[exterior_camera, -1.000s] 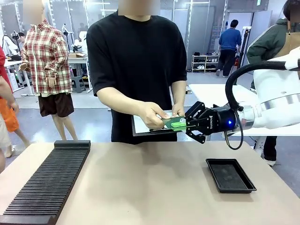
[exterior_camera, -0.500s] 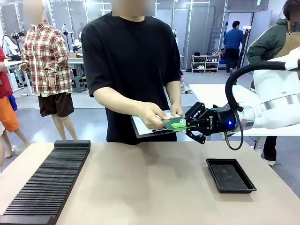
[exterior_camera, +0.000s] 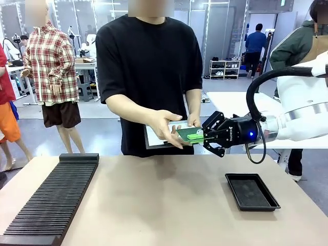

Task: Inspect the PCB.
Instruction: Place the Blank PCB in the ESD tray.

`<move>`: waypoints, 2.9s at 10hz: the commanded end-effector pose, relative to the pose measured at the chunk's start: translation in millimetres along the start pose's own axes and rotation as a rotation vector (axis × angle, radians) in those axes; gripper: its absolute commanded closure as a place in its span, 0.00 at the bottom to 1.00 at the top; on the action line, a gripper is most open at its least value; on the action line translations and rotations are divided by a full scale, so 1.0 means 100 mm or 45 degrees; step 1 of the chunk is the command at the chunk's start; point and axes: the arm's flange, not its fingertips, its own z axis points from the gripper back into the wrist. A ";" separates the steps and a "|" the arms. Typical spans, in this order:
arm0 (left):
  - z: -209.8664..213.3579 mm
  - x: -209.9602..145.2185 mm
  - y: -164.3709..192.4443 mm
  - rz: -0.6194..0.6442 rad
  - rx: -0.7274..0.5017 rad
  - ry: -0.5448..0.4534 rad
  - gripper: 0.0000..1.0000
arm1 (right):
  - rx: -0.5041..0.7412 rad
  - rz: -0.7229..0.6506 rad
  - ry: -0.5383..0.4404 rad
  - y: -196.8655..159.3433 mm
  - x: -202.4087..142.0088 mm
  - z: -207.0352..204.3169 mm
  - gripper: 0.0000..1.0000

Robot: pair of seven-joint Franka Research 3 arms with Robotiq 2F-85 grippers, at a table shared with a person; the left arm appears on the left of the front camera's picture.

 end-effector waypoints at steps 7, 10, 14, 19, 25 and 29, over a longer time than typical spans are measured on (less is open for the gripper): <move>0.02 0.04 -0.04 0.012 -0.005 0.005 0.00 | -0.360 0.199 -0.191 0.00 -0.40 0.44 0.97; 0.02 0.04 -0.04 0.012 -0.005 0.005 0.00 | -0.643 0.282 -0.336 -0.14 -0.65 0.97 0.97; 0.02 0.04 -0.04 0.012 -0.005 0.005 0.00 | -0.909 0.205 -0.346 -0.62 -0.31 1.43 0.97; 0.02 0.04 -0.04 0.012 -0.005 0.005 0.00 | -1.052 0.115 -0.346 -0.98 0.09 1.45 0.97; 0.02 0.04 -0.04 0.012 -0.005 0.005 0.00 | -1.178 0.041 -0.409 -1.31 0.50 1.47 0.97; 0.02 0.04 -0.04 0.012 -0.005 0.005 0.00 | -1.202 -0.007 -0.436 -1.37 0.56 1.46 0.85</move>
